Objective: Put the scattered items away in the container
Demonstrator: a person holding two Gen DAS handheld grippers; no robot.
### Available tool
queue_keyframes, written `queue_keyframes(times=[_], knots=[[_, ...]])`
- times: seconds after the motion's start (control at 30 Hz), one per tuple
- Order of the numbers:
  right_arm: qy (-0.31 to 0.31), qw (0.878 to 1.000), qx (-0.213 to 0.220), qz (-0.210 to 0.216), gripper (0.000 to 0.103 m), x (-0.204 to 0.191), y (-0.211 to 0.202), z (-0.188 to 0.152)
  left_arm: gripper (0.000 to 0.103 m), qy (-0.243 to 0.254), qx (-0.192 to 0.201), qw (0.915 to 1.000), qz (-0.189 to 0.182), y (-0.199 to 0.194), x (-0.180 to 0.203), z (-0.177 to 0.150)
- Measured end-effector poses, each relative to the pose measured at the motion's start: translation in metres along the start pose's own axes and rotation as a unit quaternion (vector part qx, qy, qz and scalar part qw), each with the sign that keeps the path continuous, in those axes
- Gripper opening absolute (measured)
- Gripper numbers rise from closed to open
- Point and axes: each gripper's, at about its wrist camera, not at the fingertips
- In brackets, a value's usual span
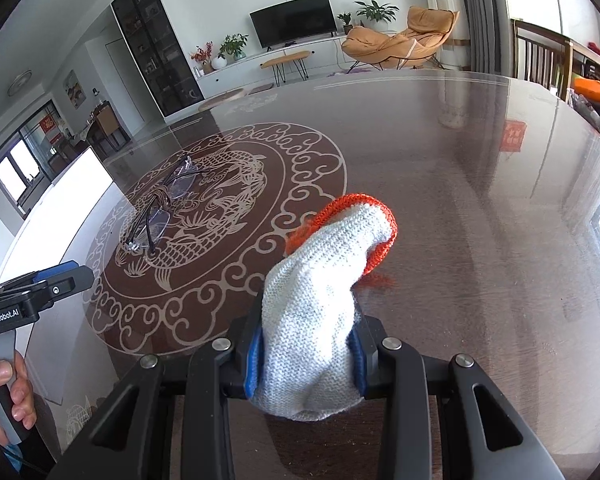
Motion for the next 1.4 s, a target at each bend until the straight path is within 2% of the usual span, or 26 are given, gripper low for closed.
queue_keyframes(times=[0.17,0.33,0.43,0.5,0.57,0.63,1.07,1.4], knots=[[-0.004,1.0,0.0,-0.003,0.035,-0.003,0.001,-0.001,0.074,0.018,-0.015,0.9997,-0.003,0.041,0.014,0.024],[-0.005,1.0,-0.001,-0.004,0.035,-0.004,0.001,-0.001,0.074,0.009,-0.044,0.9987,0.024,0.08,0.011,0.031],[-0.005,1.0,-0.001,-0.004,0.035,-0.004,0.001,0.0,0.076,0.024,-0.039,0.9981,0.04,0.087,0.014,0.034],[-0.006,1.0,-0.001,-0.004,0.035,-0.003,0.001,0.0,0.082,0.035,-0.046,0.9973,0.046,0.093,0.017,0.035],[-0.006,1.0,-0.001,-0.004,0.035,-0.002,0.0,0.0,0.099,0.048,-0.047,0.9959,0.061,0.097,0.019,0.034],[-0.006,1.0,-0.001,-0.004,0.035,-0.003,0.0,-0.001,0.103,0.037,-0.049,0.9962,0.063,0.101,0.014,0.033],[-0.019,1.0,-0.003,-0.009,0.039,-0.005,0.0,-0.001,0.103,0.043,-0.039,0.9971,0.05,0.105,0.012,0.032],[-0.072,0.997,-0.014,-0.037,0.057,-0.024,0.007,-0.003,0.103,0.039,-0.053,0.9964,0.053,0.109,0.015,0.039]])
Point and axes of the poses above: each gripper's, at about its wrist camera, not at the fingertips, and y roughly the way its jaws point, x to its right, z to its top, and after that the axes turned 11 degrees about x, right-handed
